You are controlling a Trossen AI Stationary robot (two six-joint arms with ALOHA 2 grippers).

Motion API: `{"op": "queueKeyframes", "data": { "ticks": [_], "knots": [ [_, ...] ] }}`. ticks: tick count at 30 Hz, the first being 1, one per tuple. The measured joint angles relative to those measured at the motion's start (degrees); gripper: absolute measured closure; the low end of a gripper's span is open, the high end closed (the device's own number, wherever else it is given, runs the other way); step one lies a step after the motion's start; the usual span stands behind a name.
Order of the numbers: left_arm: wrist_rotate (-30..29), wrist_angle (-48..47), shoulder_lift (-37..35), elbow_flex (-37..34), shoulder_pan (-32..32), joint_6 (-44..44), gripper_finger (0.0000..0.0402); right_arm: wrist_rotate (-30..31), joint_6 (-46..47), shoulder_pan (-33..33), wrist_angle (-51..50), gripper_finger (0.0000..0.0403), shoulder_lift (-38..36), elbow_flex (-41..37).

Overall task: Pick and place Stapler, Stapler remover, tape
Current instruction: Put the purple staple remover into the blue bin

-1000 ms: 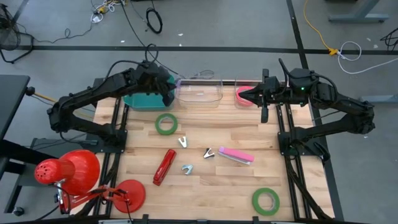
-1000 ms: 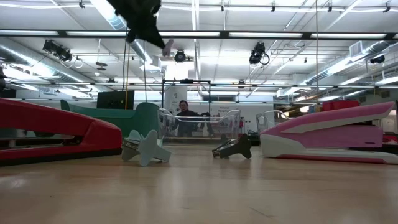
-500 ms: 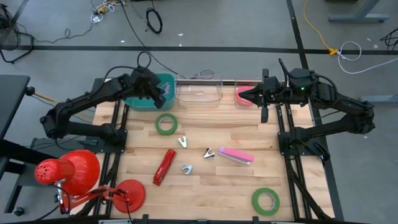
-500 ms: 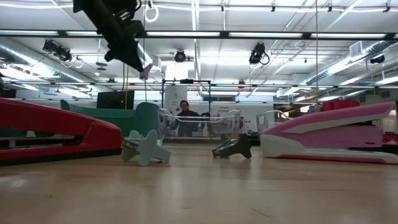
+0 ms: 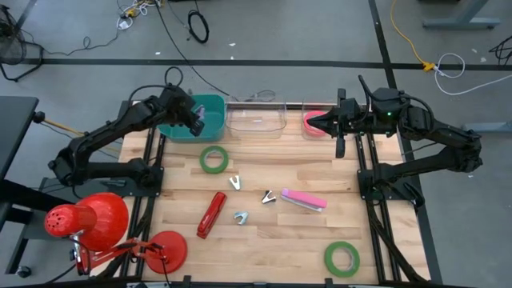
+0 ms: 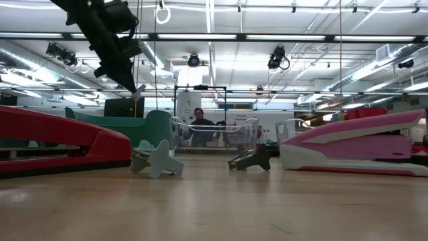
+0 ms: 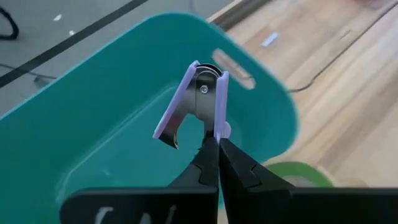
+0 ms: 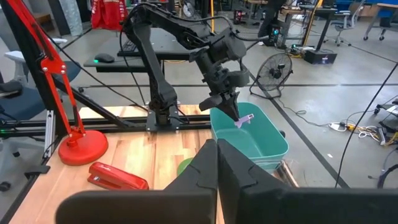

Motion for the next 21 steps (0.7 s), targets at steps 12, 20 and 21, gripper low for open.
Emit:
{"op": "queueKeyframes", "data": {
  "ticks": [12, 20, 21],
  "knots": [
    [1.96, -0.27, 0.03, -3.96, 4.21, 0.95, 0.0401, 0.02, -0.02, 0.0, 0.0, 0.0401, 0.0, 0.0],
    [1.93, -0.47, 0.09, -8.4, 6.92, 0.63, 0.0401, 0.07, -0.04, -0.02, 0.0, 0.0401, 0.0, 0.0],
    [1.94, -0.39, 0.09, -8.93, 7.17, 0.49, 0.0401, 0.07, -0.04, 0.0, 0.0, 0.0401, 0.0, 0.0]
  ]
}}
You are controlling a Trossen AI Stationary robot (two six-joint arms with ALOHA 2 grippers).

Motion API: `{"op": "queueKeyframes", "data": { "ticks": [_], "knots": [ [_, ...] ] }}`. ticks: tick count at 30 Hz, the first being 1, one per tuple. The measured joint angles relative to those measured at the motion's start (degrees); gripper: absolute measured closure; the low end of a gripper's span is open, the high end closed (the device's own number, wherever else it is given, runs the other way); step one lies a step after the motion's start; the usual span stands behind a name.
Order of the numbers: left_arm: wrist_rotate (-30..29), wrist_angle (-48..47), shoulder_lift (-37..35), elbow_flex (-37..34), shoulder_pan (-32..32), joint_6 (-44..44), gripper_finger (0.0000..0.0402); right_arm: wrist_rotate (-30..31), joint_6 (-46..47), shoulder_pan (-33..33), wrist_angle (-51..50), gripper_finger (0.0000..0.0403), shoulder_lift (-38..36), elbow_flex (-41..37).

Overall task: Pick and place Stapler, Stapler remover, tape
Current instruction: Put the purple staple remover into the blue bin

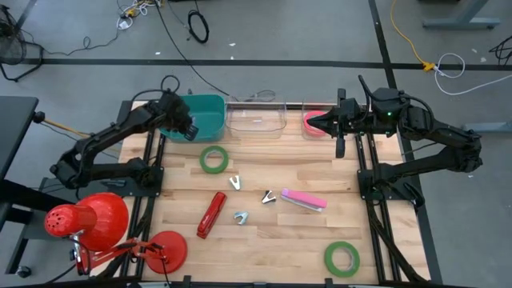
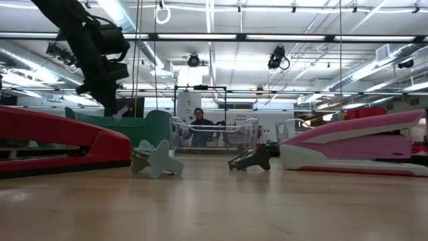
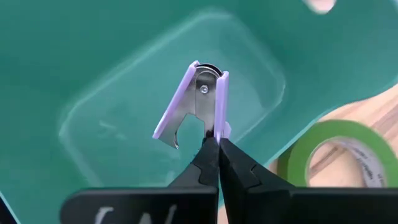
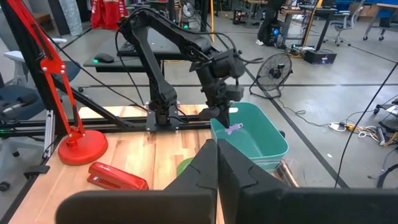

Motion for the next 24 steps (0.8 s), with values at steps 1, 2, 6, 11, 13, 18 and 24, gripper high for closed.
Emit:
{"op": "queueKeyframes", "data": {
  "ticks": [1, 2, 6, 11, 13, 18, 24],
  "knots": [
    [0.01, 0.11, 0.0, -0.47, 0.27, -0.05, 0.0401, 0.02, 0.0, 0.0, 0.0, 0.0401, 0.01, 0.0],
    [-0.02, 0.27, 0.0, -0.88, 0.57, -0.09, 0.0401, 0.06, 0.0, 0.0, 0.0, 0.0401, 0.02, 0.0],
    [-0.12, 1.05, 0.0, -1.95, 1.53, -0.22, 0.0401, 0.11, -0.01, -0.01, 0.01, 0.0401, 0.04, 0.0],
    [-0.8, 2.11, 0.04, -2.09, 2.55, -0.24, 0.0401, 0.09, 0.0, 0.0, 0.0, 0.0401, 0.04, 0.0],
    [-0.51, 3.2, 0.04, -2.07, 3.22, -1.12, 0.0401, 0.07, 0.0, -0.01, 0.0, 0.0401, 0.04, 0.0],
    [0.18, 2.9, 0.94, -2.05, 4.12, -1.77, 0.0401, -0.09, 0.0, 0.0, 0.0, 0.0401, 0.04, 0.0],
    [0.9, -0.07, 6.67, 0.75, 4.14, 0.15, 0.0401, -0.09, 0.0, -0.02, 0.0, 0.0401, 0.04, 0.0]
  ]
}}
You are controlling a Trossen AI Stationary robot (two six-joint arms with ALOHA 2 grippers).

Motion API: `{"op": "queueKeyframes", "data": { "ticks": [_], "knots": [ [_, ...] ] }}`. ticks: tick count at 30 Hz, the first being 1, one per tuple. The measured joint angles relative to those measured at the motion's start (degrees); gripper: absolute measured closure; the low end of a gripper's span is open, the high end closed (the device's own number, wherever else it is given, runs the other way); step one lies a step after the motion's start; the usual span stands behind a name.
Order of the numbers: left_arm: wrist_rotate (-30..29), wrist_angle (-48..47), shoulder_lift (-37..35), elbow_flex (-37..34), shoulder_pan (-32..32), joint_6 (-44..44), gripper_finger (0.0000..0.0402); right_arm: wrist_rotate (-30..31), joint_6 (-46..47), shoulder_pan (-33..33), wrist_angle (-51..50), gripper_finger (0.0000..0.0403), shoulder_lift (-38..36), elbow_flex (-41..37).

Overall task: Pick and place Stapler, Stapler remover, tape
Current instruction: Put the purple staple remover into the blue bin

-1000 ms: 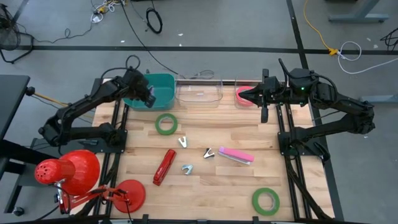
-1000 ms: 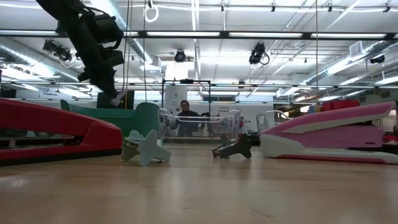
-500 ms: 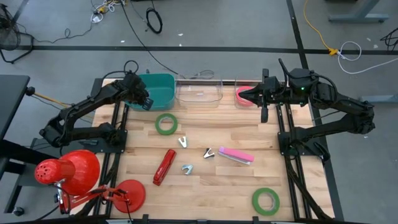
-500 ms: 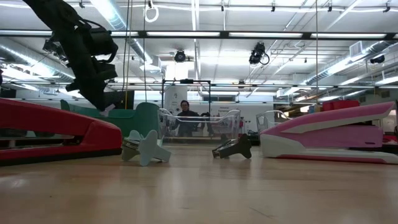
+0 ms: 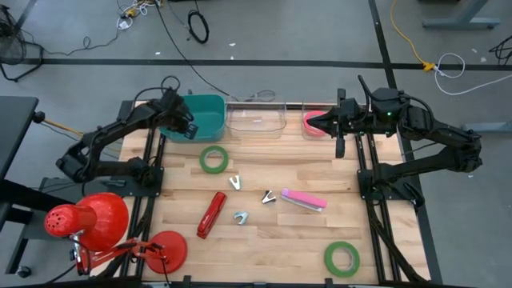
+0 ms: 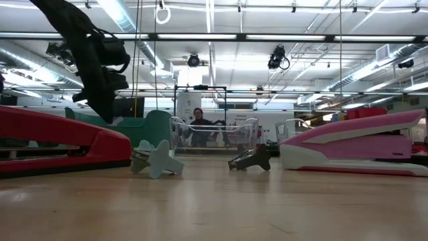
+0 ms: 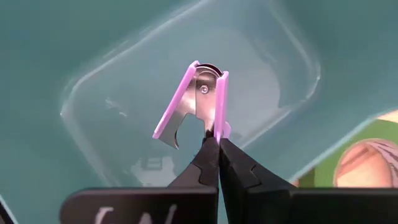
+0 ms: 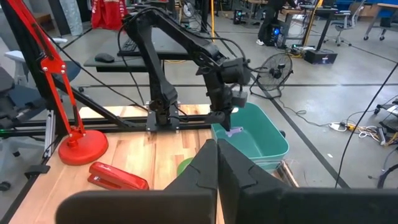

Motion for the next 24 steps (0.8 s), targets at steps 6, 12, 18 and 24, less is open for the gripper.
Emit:
{"op": "queueKeyframes", "data": {
  "ticks": [6, 12, 18, 24],
  "knots": [
    [-0.33, -0.51, 6.14, 4.07, 1.03, 2.99, 0.0401, 0.0, 0.33, 0.01, 0.0, 0.0401, 0.0, 0.0],
    [-0.31, -2.26, 11.04, 8.03, 3.37, 5.92, 0.0401, 0.0, 0.35, 0.02, -0.07, 0.0401, 0.0, 0.0],
    [0.93, -2.7, 14.39, 9.89, 4.69, 6.13, 0.0401, 0.0, 0.52, 0.02, -1.08, 0.0401, 0.0, 0.0],
    [1.22, -3.47, 16.37, 9.87, 4.76, 6.08, 0.0401, 0.02, 0.52, 0.0, -2.19, 0.0401, 0.0, 0.0]
  ]
}}
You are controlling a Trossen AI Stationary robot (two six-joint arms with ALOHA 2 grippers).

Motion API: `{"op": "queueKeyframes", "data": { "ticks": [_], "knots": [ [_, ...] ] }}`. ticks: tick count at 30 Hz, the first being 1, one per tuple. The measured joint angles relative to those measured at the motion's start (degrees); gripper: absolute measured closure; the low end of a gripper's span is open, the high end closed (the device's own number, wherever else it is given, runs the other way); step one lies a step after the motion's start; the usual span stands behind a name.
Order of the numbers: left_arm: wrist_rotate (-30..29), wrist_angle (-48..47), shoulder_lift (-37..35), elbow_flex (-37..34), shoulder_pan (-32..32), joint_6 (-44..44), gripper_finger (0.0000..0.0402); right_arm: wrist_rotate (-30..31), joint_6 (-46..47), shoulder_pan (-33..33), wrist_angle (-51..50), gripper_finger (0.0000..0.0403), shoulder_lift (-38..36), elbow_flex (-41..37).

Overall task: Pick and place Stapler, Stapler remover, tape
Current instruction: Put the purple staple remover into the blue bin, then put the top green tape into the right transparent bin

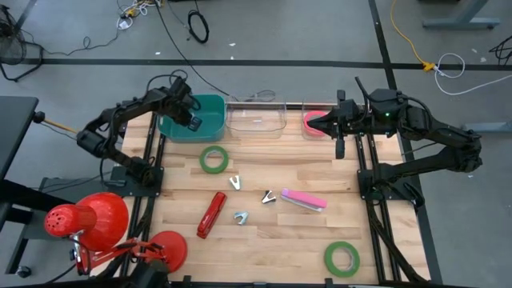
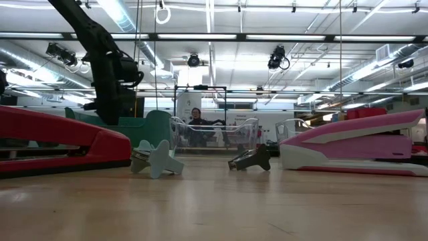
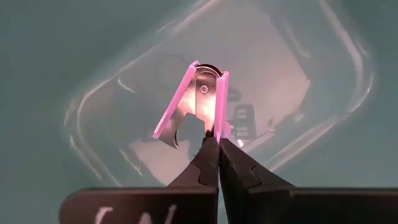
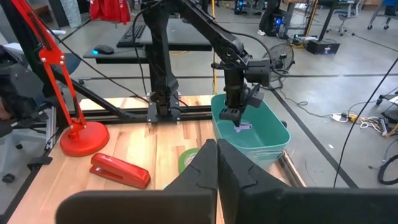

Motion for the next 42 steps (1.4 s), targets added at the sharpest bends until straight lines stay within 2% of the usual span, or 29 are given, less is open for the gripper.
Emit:
{"op": "queueKeyframes", "data": {
  "ticks": [4, 10, 19, 26, 38, 42],
  "knots": [
    [-0.08, 0.3, -0.02, -0.02, 0.0, -0.43, 0.0393, 0.0, 0.0, 0.01, 0.02, 0.0401, 0.0, 0.0],
    [-0.27, 0.31, -0.02, -0.02, 0.0, -0.39, 0.0362, 0.01, -0.02, 0.01, 0.02, 0.0401, 0.0, 0.0],
    [-1.64, 0.15, -0.14, -0.02, -0.15, -0.88, 0.0283, 0.01, -0.02, 0.01, -0.04, 0.0401, 0.0, 0.0],
    [2.19, -3.07, -3.23, 0.71, -1.26, -3.54, 0.0238, 0.01, -0.04, 0.0, -0.06, 0.0401, 0.0, 0.0],
    [1.44, -6.28, -10.12, 6.13, -8.65, -1.59, 0.0227, -0.04, -0.03, 0.01, -1.2, 0.0401, 0.0, 0.0],
    [2.83, -7.02, -11.93, 8.11, -12.11, -1.54, 0.0227, -0.06, -0.04, 0.01, -1.19, 0.0401, 0.0, 0.0]
  ]
}}
